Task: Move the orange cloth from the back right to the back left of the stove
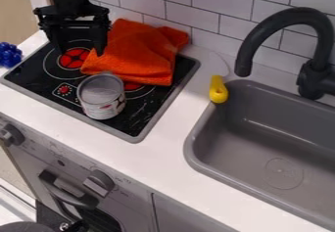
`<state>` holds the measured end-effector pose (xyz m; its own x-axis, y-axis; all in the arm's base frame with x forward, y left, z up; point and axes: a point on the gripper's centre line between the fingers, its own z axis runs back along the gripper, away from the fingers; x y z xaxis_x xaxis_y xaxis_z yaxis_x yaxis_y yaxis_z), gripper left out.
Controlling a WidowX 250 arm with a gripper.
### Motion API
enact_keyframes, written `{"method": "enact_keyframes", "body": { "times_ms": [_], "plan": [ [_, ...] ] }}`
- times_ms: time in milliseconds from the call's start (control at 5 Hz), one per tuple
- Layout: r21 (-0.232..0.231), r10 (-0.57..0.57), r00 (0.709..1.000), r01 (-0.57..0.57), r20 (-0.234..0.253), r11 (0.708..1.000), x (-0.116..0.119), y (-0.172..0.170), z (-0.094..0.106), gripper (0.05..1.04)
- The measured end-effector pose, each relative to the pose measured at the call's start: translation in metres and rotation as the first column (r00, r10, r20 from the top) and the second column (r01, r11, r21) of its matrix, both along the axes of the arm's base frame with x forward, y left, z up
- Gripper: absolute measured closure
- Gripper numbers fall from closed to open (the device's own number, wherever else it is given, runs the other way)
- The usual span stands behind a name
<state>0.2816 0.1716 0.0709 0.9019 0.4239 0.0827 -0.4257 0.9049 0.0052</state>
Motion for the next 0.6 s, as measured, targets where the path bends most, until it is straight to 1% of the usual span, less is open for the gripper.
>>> {"method": "enact_keyframes", "body": {
  "times_ms": [200, 400, 600],
  "plan": [
    [-0.018, 0.001, 1.000, -0.001, -0.027, 1.000, -0.002, -0.003, -0.010, 0.085],
    [-0.009, 0.002, 1.000, -0.001, 0.016, 1.000, 0.011, -0.008, -0.008, 0.084],
    [0.006, 0.000, 0.997, 0.000, 0.072, 1.000, 0.023, -0.009, -0.006, 0.084]
  ]
}}
